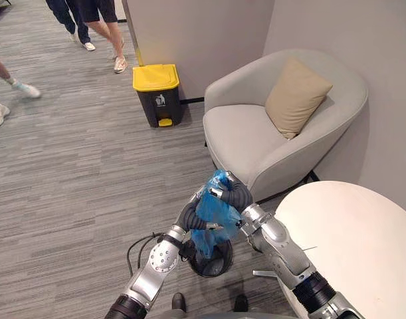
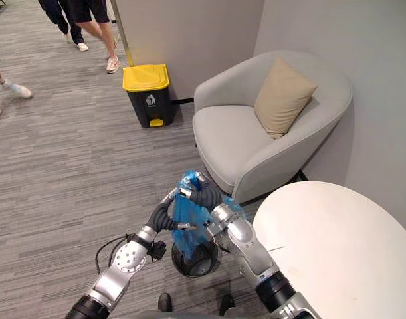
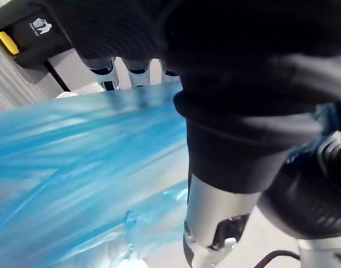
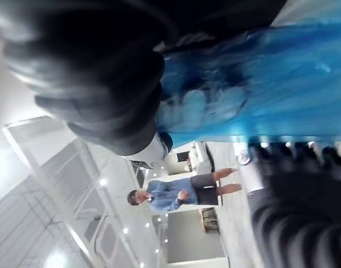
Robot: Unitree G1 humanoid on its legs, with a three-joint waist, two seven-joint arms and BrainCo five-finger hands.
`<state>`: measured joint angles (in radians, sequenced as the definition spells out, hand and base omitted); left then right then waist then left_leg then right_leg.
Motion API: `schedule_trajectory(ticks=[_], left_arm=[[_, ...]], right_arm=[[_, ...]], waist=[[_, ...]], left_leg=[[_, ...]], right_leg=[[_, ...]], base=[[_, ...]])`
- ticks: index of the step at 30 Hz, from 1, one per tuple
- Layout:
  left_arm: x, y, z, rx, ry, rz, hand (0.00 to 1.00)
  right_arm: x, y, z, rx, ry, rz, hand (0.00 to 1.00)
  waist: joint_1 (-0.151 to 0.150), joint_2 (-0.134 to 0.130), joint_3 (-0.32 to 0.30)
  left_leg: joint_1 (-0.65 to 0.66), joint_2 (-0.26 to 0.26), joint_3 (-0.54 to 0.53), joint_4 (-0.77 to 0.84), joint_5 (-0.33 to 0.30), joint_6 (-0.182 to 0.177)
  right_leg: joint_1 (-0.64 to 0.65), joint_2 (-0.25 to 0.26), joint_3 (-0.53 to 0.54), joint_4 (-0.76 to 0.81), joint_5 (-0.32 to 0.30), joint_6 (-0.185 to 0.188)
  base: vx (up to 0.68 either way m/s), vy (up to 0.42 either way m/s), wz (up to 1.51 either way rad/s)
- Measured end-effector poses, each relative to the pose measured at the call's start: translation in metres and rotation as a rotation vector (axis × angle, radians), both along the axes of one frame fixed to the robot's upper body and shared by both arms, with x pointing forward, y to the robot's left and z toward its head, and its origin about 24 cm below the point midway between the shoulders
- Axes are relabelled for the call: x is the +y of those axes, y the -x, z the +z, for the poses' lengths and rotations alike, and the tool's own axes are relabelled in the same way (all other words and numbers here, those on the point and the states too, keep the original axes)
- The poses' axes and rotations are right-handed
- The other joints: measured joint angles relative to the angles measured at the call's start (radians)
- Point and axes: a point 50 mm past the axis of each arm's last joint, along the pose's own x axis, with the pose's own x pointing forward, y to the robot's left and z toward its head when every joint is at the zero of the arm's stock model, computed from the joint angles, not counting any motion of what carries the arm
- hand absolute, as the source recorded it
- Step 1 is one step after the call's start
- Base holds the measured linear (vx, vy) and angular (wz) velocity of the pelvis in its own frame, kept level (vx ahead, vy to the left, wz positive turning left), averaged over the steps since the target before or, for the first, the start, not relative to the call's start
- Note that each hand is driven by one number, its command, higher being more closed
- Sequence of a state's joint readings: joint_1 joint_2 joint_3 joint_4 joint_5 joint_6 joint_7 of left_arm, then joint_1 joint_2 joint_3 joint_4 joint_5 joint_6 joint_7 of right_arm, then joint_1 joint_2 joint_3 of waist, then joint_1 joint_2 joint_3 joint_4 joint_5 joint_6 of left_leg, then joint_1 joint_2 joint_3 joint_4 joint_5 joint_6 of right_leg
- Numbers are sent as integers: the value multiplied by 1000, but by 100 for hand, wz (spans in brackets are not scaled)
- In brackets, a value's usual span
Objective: Gather rubbish on tea table into small bin, then transfer packed bag to large trash can.
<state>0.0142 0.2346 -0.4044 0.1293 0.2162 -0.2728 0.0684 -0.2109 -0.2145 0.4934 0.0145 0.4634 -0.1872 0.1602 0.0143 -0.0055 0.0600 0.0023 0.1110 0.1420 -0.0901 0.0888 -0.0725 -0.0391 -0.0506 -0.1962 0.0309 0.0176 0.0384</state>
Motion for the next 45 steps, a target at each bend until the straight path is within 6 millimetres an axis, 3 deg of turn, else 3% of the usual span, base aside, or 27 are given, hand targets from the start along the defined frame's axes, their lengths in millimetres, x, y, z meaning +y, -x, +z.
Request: schedule_trajectory(ticks=[5, 12, 20, 31, 39, 40, 45], left_arm=[[-5, 1, 0, -16, -16, 7, 0], [-5, -1, -20, 48, -79, 58, 0], [-3, -1, -35, 107, -116, 86, 0], [-2, -2, -42, 113, -154, 141, 0], [-10, -13, -31, 63, -102, 222, 0], [-11, -16, -27, 50, -96, 228, 100], [-15, -24, -19, 12, -82, 249, 100]], right_arm=[[6, -1, 10, -14, -49, 37, 100], [14, 2, 32, -54, -146, 91, 100], [26, 3, 41, -83, -149, 161, 100], [51, 11, 50, -88, -189, 266, 100], [78, 26, 54, -53, -236, 399, 100], [81, 28, 54, -47, -243, 413, 100], [89, 34, 54, -27, -268, 449, 100]], waist=[[2, -2, -4], [0, -16, -14], [2, -27, -21], [4, -33, -25], [6, -34, -26], [6, -34, -27], [5, -34, -28]], left_leg=[[2, 4, 0, -2, 0, 0], [3, 12, 1, -2, 1, -1], [7, 13, 3, -2, 1, -2], [13, 14, 0, -3, 1, -2], [13, 14, -3, -3, 1, -3], [13, 14, -3, -3, 1, -3], [13, 14, -3, -3, 2, -3]], right_leg=[[1, 4, 2, 0, 1, -1], [1, 14, 9, -2, 2, -3], [3, 14, 13, -2, 4, -6], [16, 17, 10, -18, 8, -11], [17, 17, 8, -18, 8, -11], [17, 17, 8, -18, 8, -11], [18, 17, 8, -18, 9, -11]], base=[[-1, -1, -1], [0, -2, 0], [0, 0, 0], [0, 0, 0], [0, 0, 0], [0, 0, 0], [0, 0, 0]])
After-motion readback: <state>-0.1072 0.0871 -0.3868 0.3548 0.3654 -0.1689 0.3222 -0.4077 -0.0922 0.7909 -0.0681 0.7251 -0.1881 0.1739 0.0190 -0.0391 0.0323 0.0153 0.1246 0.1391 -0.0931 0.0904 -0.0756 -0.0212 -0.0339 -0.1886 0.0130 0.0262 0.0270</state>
